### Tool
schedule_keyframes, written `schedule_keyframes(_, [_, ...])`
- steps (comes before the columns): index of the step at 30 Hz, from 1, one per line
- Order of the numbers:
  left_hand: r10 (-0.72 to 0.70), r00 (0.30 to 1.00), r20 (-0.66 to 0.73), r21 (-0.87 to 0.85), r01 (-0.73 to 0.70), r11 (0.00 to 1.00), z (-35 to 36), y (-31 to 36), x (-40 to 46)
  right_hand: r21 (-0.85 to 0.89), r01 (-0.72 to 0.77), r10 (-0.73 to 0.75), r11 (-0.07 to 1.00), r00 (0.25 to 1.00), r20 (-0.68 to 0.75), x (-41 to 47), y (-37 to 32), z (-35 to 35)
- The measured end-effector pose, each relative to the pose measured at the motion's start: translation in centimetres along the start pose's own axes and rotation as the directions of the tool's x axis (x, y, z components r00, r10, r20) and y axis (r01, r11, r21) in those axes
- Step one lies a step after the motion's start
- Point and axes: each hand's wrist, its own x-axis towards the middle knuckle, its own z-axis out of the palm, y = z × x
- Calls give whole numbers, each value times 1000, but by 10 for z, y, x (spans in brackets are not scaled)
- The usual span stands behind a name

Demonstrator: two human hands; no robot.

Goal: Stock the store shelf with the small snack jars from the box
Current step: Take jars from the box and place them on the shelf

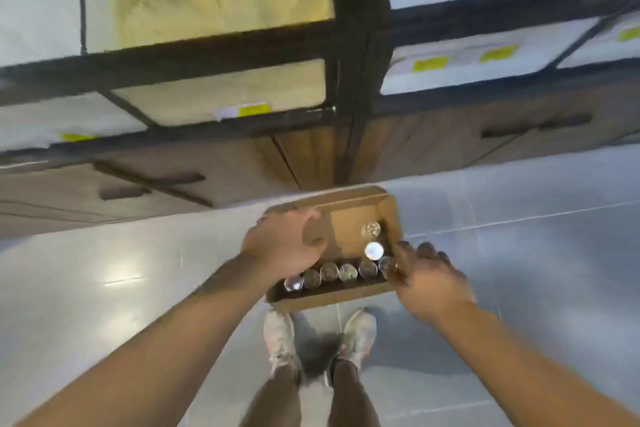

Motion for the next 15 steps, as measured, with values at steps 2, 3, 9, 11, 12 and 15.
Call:
schedule_keyframes(2, [-42, 998, 48, 3, 42, 999, 42, -28, 35, 44, 14, -16, 999, 999, 39, 37, 1, 41])
schedule_keyframes(3, [-71, 995, 63, 3, 71, 997, 65, -43, 53, 82, 16, -20, 997, 999, 43, 55, 1, 64])
schedule_keyframes(9, [-173, 983, 65, -65, 177, 982, 193, -124, 142, 178, 1, -11, 984, 998, 54, 151, 8, 202])
schedule_keyframes(11, [-194, 979, 61, -104, 199, 974, 234, -146, 166, 182, 21, -30, 983, 998, 50, 178, 8, 243])
schedule_keyframes(12, [-201, 978, 51, -121, 205, 971, 253, -157, 177, 181, 49, -59, 982, 997, 52, 192, 6, 263])
schedule_keyframes(15, [-212, 977, 5, -126, 211, 969, 305, -187, 205, 130, 115, -129, 985, 987, 101, 231, -2, 314])
